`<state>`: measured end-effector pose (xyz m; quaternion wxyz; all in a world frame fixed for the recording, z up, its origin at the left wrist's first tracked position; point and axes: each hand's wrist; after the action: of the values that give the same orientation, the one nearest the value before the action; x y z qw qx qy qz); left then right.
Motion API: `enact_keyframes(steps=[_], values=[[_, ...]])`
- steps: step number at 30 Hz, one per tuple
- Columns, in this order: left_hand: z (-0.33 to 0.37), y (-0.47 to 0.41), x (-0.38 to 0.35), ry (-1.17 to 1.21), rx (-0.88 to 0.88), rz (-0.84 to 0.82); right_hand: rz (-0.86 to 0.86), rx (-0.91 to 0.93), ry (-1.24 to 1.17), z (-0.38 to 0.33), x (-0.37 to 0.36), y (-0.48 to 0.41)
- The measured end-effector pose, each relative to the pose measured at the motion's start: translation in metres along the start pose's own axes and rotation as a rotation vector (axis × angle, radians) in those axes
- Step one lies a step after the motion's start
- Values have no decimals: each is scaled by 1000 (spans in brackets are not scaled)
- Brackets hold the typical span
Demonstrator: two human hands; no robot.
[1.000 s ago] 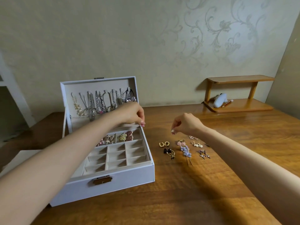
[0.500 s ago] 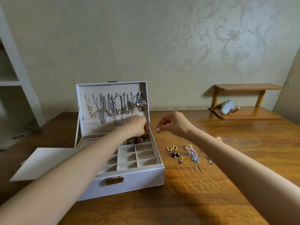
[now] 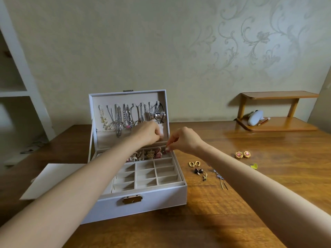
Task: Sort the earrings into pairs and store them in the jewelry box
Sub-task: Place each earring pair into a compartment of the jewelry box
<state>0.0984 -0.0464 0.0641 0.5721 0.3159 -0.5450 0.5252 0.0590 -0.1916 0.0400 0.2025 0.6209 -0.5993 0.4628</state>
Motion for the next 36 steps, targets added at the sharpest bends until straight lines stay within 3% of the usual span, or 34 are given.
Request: enact_keyframes(steps=[11, 24, 30, 36], values=[[-6, 5, -2, 30, 6, 60, -2, -53, 161, -5, -18, -6], [28, 9, -7, 107, -141, 88, 63, -151, 132, 35, 36, 23], [62, 10, -31, -53, -273, -11, 3, -212, 155, 62, 31, 46], [85, 4, -57, -265, -267, -74, -33, -216, 215, 74, 25, 49]])
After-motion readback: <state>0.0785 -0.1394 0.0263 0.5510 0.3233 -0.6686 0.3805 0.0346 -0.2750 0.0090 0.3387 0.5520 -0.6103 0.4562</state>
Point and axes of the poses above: each hand's wrist, its own y-axis away from the middle knuckle, its own x-axis out of the back of the hand, z = x × y, and after that the axes turned 7 degrees about x, right-handed
